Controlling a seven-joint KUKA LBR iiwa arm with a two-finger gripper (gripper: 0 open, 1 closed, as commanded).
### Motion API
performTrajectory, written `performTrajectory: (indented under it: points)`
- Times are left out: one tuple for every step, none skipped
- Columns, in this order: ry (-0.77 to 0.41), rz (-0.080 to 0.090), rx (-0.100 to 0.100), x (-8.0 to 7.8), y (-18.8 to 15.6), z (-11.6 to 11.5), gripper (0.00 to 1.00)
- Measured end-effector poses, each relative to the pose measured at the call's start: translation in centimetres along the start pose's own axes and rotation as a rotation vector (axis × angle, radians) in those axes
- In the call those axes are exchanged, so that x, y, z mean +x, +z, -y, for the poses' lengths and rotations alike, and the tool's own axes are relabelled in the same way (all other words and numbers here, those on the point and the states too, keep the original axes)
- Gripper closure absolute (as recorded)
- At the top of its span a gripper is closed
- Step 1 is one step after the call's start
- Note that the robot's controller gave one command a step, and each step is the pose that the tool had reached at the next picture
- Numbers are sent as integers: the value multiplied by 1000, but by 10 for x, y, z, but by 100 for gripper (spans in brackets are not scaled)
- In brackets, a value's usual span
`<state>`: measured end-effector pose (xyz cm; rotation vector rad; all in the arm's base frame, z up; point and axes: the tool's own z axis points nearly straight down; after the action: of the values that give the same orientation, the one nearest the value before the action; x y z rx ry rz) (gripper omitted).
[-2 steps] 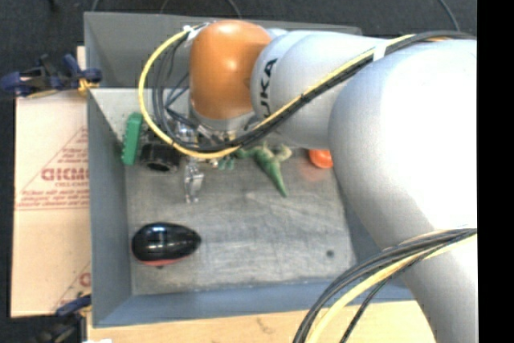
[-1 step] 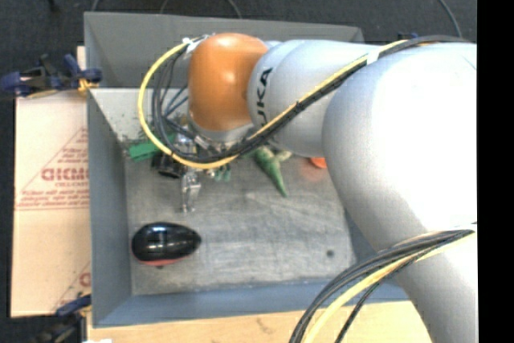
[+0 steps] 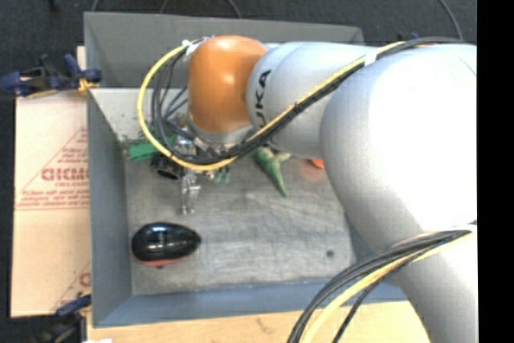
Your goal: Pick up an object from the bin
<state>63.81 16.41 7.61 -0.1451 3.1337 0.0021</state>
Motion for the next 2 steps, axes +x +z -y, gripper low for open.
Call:
performTrajectory:
  points:
    - [-317,-14,23,6,-8,-17,100]
    - [-316,-15,23,6,-8,-17,100]
